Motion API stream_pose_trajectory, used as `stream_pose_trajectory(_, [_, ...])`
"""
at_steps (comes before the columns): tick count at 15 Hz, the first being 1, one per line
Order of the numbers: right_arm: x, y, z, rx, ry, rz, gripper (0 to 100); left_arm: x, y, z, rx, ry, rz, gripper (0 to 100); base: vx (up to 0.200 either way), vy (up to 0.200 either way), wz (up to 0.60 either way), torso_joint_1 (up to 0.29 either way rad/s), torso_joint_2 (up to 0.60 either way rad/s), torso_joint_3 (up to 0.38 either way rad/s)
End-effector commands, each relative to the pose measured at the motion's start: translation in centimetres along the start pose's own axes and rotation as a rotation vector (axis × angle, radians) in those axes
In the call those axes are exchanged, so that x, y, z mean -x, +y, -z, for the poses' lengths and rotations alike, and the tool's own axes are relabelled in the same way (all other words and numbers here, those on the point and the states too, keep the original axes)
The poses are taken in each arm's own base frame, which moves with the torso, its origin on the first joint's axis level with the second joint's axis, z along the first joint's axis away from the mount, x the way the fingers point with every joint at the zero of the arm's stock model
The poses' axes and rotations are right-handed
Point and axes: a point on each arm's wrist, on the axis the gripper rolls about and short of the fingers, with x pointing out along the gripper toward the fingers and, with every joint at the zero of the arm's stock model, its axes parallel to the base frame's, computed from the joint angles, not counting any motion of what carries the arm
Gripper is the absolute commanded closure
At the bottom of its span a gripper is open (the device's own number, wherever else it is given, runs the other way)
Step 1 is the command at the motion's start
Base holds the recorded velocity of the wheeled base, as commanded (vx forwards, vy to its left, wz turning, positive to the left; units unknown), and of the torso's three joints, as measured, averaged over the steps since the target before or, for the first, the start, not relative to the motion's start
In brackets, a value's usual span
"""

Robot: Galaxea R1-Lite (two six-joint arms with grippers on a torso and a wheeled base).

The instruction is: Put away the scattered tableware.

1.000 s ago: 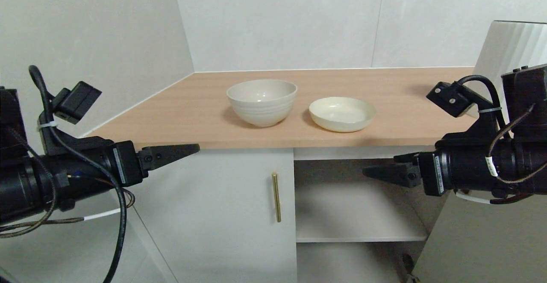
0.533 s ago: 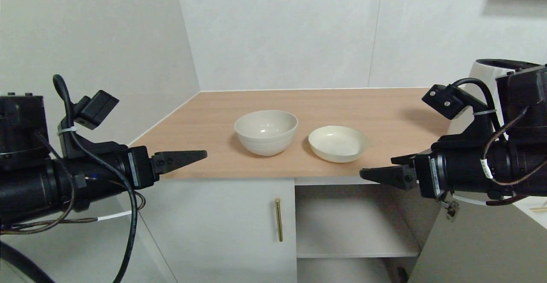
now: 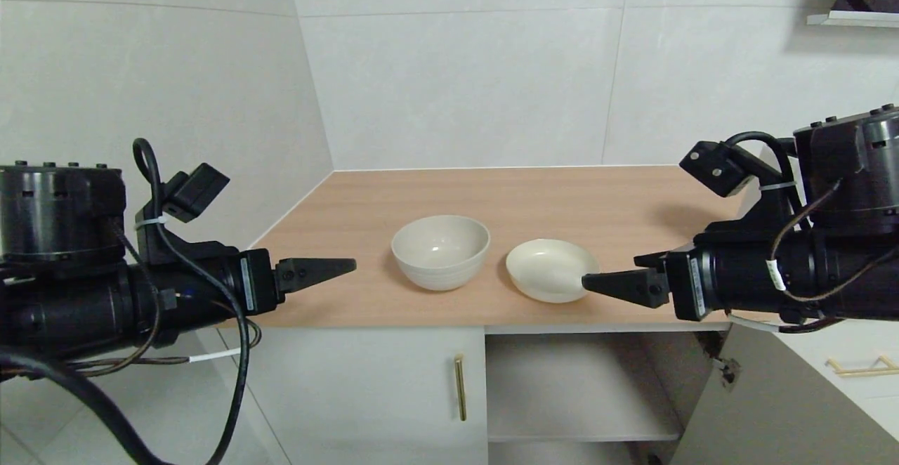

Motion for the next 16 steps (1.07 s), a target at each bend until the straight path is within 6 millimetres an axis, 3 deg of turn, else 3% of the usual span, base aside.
stream_pose_trajectory(1, [-1.7,-0.6,-0.4,-0.002,-0.025,0.051,0,-0.8,-0.1,-1.1,-0.006,-0.007,0.009,0,0.000,0.000,0.00,0.027,-0.06,-0.041])
stream_pose_trajectory(3, [-4.0,-2.6,-2.1,-0.053,-0.120,0.182,0,-1.8,-0.6,-2.9,-0.007,0.003,0.019,0,0.000,0.000,0.00,0.000,0.00,0.000])
stream_pose_trajectory(4, [-4.0,-2.6,-2.1,-0.053,-0.120,0.182,0,-1.8,-0.6,-2.9,-0.007,0.003,0.019,0,0.000,0.000,0.00,0.000,0.00,0.000])
stream_pose_trajectory(6, [-4.8,-4.1,-3.0,-0.123,-0.118,0.241,0,-1.7,-1.8,-4.9,0.021,0.085,0.007,0,0.000,0.000,0.00,0.000,0.00,0.000])
stream_pose_trajectory(8, [-5.3,-4.3,-3.2,-0.177,-0.070,0.253,0,-2.4,-1.8,-4.7,0.055,0.145,-0.022,0,0.000,0.000,0.00,0.000,0.00,0.000])
stream_pose_trajectory(10, [-6.4,-4.4,-3.7,-0.270,-0.046,0.273,0,-3.6,-2.3,-5.4,0.252,0.133,-0.027,0,0.000,0.000,0.00,0.000,0.00,0.000])
stream_pose_trajectory(11, [-6.6,-4.5,-3.7,-0.275,-0.033,0.277,0,-4.3,-2.5,-5.9,0.350,0.122,-0.039,0,0.000,0.000,0.00,0.000,0.00,0.000])
stream_pose_trajectory(13, [-6.7,-4.5,-3.6,-0.275,-0.030,0.283,0,-6.1,-2.1,-5.5,0.376,0.141,-0.085,0,0.000,0.000,0.00,0.000,0.00,0.000])
stream_pose_trajectory(16, [-7.9,-5.1,-3.2,-0.275,-0.025,0.357,0,-10.9,-1.3,-4.0,0.359,0.146,-0.268,0,0.000,0.000,0.00,0.000,0.00,0.000])
